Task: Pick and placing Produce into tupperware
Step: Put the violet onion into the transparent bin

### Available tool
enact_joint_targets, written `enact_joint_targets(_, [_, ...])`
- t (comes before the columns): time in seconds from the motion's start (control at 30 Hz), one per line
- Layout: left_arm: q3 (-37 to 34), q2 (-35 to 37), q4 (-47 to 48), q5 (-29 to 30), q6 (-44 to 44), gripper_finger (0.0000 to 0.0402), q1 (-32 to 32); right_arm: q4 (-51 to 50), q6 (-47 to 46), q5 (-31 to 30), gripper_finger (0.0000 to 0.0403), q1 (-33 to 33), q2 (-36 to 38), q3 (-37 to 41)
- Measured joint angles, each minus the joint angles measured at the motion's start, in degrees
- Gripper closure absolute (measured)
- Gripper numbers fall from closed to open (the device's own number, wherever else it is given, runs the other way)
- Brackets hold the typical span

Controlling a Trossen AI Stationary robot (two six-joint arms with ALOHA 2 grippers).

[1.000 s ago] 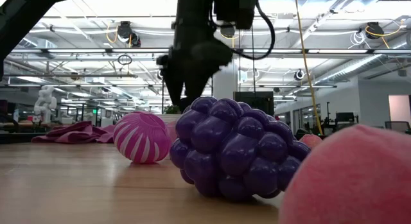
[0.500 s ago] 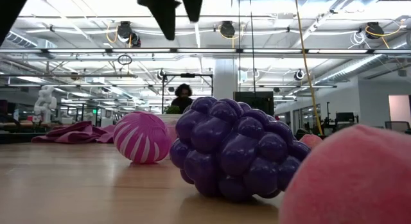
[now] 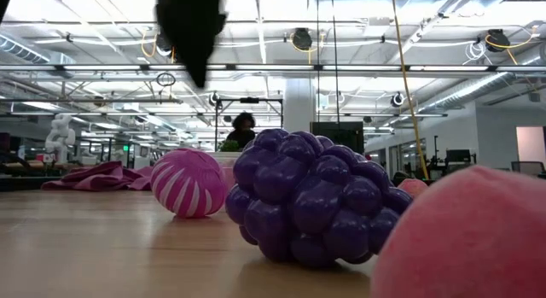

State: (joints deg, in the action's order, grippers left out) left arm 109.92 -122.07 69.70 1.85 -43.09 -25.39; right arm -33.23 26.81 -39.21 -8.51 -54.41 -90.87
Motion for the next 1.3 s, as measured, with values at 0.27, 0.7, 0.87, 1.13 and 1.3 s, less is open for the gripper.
enact_joint_targets(0.27, [-4.68, 0.05, -0.09, 2.25, 7.89, 0.0087, -0.18, 1.22, -0.86, 0.01, 0.0254, 0.00, -0.02, 0.00])
enact_joint_targets(0.7, [-7.81, 0.10, -4.87, 5.90, 15.58, 0.0087, 0.23, 2.16, -0.82, 0.01, 0.0254, 0.00, -0.04, 0.00])
enact_joint_targets(0.87, [-9.72, 0.10, -7.11, 4.15, 15.60, 0.0087, 0.52, 2.16, -0.76, 0.01, 0.0254, 0.00, -0.04, 0.00])
enact_joint_targets(1.13, [-12.02, 0.10, -9.23, 3.36, 15.15, 0.0087, 1.18, 2.14, -0.68, 0.01, 0.0254, 0.00, -0.04, 0.00])
enact_joint_targets(1.3, [-12.89, 0.10, -10.22, 2.59, 14.95, 0.0087, 1.36, 2.13, -0.66, 0.01, 0.0254, 0.00, -0.04, 0.00])
